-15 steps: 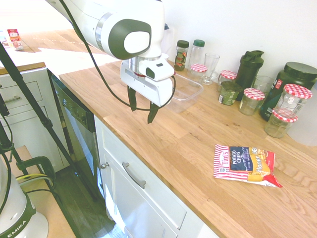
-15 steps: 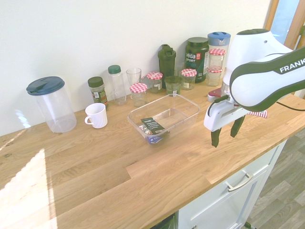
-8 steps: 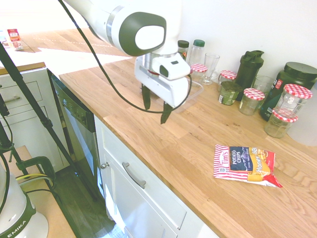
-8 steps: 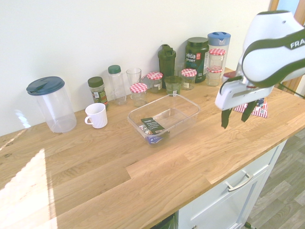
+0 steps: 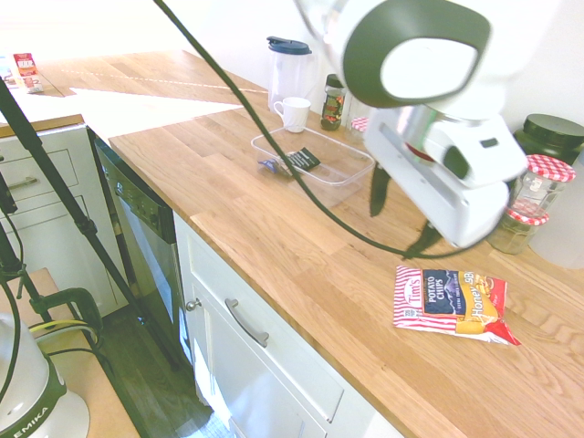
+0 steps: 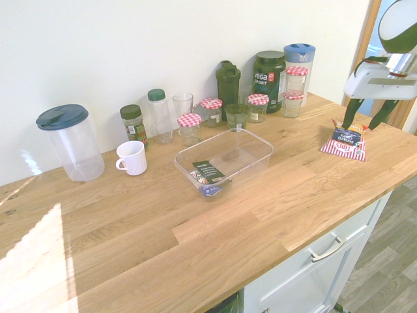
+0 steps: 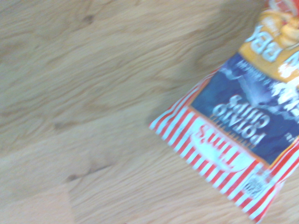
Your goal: Put the chip bag into the container
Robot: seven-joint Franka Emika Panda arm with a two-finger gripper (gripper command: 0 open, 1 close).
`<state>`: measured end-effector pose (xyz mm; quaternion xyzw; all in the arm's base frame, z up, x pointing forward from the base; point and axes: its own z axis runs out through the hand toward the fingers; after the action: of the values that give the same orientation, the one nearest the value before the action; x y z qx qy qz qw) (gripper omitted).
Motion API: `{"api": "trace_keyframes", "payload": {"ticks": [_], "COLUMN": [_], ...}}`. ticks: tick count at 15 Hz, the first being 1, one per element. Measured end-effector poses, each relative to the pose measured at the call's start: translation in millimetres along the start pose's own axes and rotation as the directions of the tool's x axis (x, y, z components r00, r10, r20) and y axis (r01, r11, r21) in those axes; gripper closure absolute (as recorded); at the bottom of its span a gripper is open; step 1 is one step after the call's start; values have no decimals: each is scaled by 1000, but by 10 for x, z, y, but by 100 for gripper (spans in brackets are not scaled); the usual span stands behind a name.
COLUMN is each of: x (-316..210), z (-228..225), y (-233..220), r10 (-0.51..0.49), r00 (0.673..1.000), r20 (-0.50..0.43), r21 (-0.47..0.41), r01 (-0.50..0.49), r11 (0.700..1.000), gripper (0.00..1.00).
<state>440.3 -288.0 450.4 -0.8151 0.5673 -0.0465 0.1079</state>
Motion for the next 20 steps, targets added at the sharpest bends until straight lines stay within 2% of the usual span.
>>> {"api": "trace_keyframes", "payload": {"ticks": [4, 8, 13, 18, 19, 20], "x": [736, 1211, 1393, 1374, 1374, 1371], "z": [207, 483, 721, 933, 990, 1048], "y": [168, 298, 247, 110, 97, 83], "r10": [72, 116, 123, 82, 78, 74], "r00": [996, 991, 989, 991, 991, 989], "r20": [43, 67, 82, 107, 113, 125], "r21": [18, 6, -13, 26, 36, 55], "r01": [-73, -117, -122, -85, -83, -81], "r11": [997, 993, 992, 996, 996, 995], "gripper": [0, 0, 0, 0, 100, 100]}}
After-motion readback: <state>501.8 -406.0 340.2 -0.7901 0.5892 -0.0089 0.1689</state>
